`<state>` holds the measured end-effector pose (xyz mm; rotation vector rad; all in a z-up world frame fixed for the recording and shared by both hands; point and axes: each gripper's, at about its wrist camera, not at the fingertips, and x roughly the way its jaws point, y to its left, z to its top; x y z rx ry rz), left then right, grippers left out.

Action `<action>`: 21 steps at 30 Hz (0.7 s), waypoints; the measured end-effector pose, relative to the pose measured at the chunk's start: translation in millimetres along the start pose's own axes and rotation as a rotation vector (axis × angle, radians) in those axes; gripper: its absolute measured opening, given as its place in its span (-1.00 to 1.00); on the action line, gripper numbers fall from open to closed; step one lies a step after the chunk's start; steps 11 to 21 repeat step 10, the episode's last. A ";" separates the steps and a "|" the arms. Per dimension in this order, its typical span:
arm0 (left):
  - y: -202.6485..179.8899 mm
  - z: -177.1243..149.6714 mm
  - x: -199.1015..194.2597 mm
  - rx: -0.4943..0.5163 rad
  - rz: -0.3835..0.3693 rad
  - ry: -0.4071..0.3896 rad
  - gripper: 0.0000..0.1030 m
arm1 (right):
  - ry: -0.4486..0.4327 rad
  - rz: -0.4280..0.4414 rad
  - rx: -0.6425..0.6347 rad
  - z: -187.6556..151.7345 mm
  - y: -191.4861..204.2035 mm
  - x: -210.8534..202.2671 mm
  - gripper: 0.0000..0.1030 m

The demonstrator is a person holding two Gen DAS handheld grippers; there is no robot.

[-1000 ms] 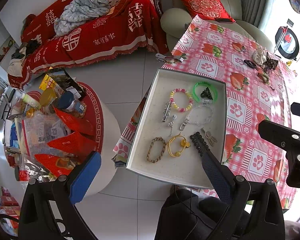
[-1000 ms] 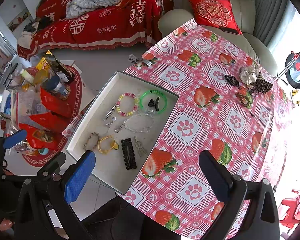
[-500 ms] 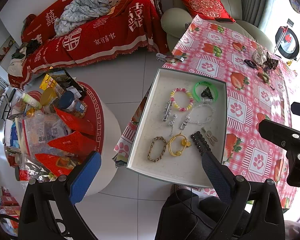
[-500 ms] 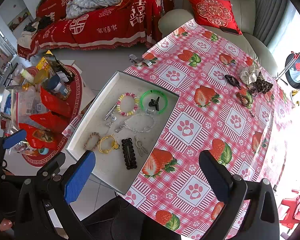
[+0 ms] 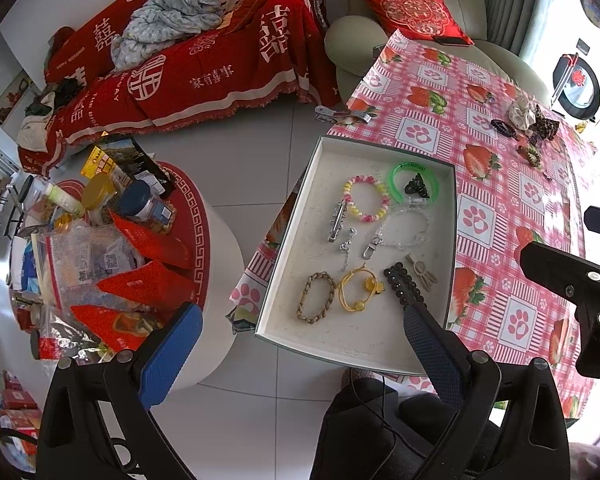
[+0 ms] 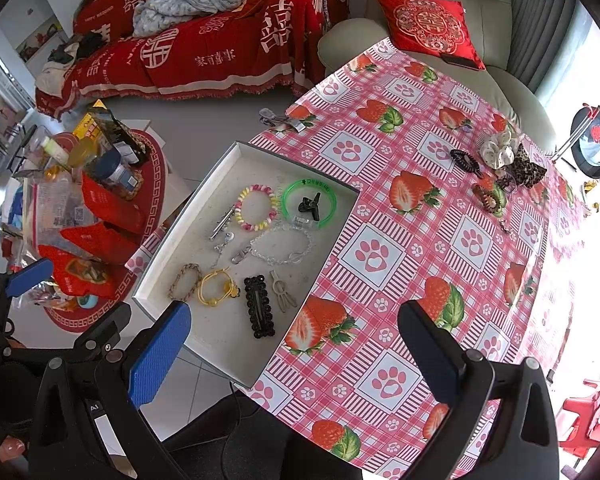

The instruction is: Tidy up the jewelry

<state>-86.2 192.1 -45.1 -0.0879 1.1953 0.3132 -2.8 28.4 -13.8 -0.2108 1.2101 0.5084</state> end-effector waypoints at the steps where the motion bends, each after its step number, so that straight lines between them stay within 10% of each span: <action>1: 0.0 0.1 0.0 0.000 0.000 0.000 1.00 | 0.000 0.000 0.000 0.0 0.0 0.0 0.99; 21: -0.7 -3.5 0.0 0.001 0.000 -0.001 1.00 | 0.001 0.000 0.001 0.3 0.9 0.1 0.99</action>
